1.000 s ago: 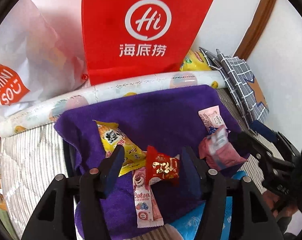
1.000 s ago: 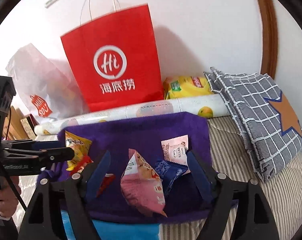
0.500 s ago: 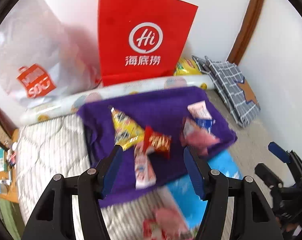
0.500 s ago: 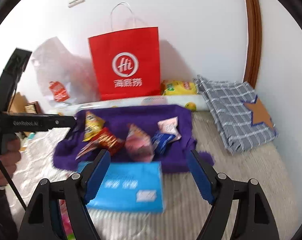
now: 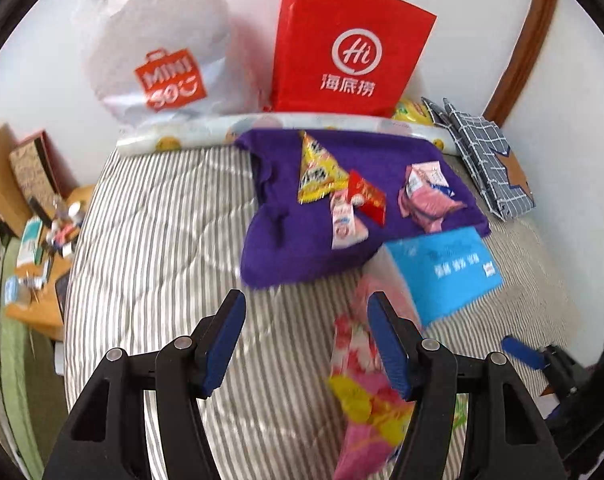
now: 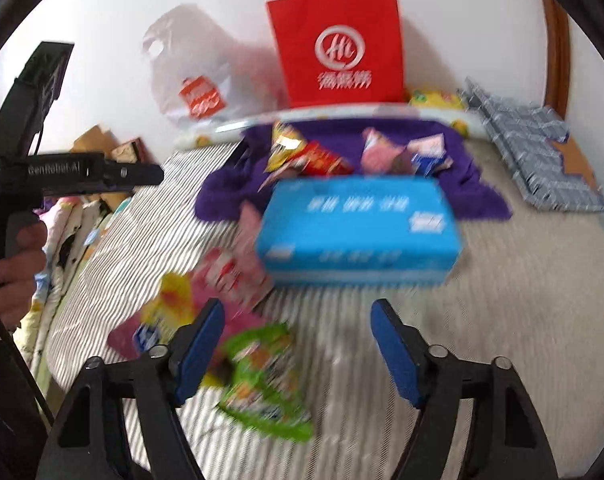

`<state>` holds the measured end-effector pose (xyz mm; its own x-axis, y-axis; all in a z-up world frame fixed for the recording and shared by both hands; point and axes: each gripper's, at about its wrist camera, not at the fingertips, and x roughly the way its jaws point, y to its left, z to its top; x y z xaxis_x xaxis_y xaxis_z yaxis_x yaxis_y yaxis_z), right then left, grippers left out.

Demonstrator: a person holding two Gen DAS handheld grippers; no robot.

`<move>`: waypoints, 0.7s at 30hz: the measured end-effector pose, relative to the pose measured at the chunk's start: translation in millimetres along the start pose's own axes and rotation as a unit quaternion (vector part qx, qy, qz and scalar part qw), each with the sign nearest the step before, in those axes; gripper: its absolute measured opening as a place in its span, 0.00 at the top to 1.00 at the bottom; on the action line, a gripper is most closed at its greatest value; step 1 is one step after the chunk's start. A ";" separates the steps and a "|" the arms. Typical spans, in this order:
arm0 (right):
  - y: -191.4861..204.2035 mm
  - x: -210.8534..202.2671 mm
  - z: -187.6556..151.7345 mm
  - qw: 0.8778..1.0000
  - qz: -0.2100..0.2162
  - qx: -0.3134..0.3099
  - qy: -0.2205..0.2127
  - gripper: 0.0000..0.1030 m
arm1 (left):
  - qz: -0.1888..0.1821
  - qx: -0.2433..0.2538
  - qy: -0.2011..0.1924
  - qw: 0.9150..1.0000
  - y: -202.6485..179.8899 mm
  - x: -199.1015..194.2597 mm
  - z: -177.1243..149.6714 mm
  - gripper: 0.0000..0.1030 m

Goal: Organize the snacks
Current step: 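Grasp the green snack bag with the right gripper while the left grasps the pink-yellow chip bag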

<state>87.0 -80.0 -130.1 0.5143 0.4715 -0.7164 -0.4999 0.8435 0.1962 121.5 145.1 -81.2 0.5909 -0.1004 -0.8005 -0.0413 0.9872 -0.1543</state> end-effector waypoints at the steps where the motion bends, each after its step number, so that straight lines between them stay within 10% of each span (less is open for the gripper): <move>1: 3.9 1.7 -4.2 1.000 0.000 -0.001 0.005 0.36 | -0.001 0.000 0.002 1.000 0.9 -1.3 -4.7 0.39; 10: 16.7 45.6 -31.2 0.998 -0.018 0.004 0.067 0.58 | -0.007 0.009 0.006 1.000 3.5 -13.2 -35.3 0.39; 21: -16.7 11.7 -24.1 0.998 -0.055 0.035 0.025 0.63 | -0.086 0.038 0.047 0.994 -32.5 10.7 -66.7 0.34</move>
<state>84.5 -94.7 -157.8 0.5277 0.3633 -0.7678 -0.3923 0.9060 0.1591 75.4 103.7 -123.3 0.5065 -0.2764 -0.8167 0.1175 0.9605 -0.2523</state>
